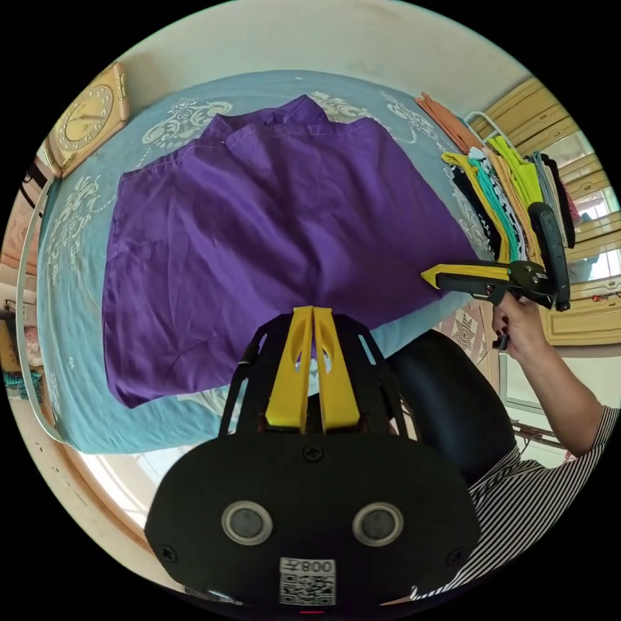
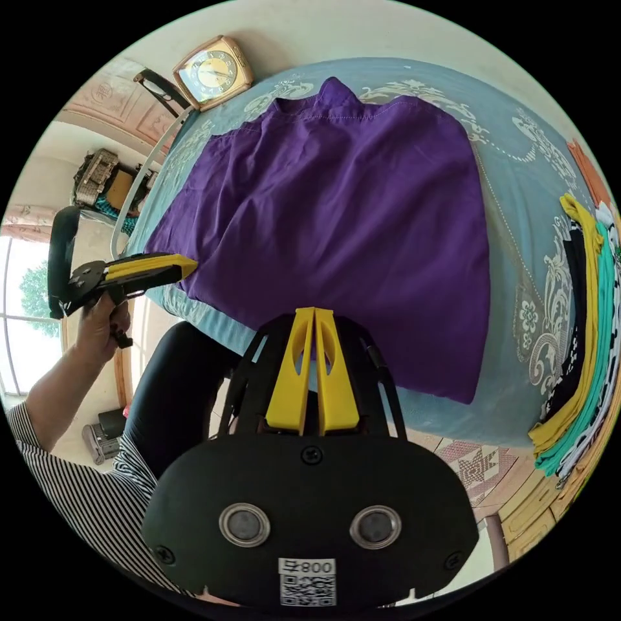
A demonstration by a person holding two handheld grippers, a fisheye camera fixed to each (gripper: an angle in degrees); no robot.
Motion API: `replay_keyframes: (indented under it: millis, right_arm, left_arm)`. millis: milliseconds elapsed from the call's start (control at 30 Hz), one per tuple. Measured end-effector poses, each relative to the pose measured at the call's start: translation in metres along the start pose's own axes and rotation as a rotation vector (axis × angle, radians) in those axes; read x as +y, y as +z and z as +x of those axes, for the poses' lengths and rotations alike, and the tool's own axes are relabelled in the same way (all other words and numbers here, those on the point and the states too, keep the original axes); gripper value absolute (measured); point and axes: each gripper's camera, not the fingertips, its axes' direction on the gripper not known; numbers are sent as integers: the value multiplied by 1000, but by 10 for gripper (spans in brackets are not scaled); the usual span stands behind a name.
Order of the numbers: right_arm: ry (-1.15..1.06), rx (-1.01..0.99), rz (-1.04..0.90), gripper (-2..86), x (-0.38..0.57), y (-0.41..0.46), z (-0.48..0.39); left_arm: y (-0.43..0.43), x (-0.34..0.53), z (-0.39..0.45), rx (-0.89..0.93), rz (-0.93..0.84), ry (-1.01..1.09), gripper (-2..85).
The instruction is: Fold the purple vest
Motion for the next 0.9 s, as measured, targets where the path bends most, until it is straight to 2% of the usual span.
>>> replay_keyframes:
  millis: [100,200,267,367,567,900]
  right_arm:
    - [21,-8,62,1,31,-15,18]
    - [90,-44,106,2,72,-23,48]
    - [185,-109,142,3,107,-25,80]
    - [334,-224,215,7,154,-22,125]
    - [609,-570,387,56,226,5,212]
    - [746,-739,434,91,255,48,268]
  left_arm:
    - [-13,34,-3,22,66,-49,2]
    - [-14,79,-23,104,102,-191,3]
    - [-9,115,-41,190,121,-314,7]
    - [-8,150,-45,268,165,-356,15]
    - [-3,168,-12,323,177,-276,38]
    - [16,147,80,349,130,-76,61]
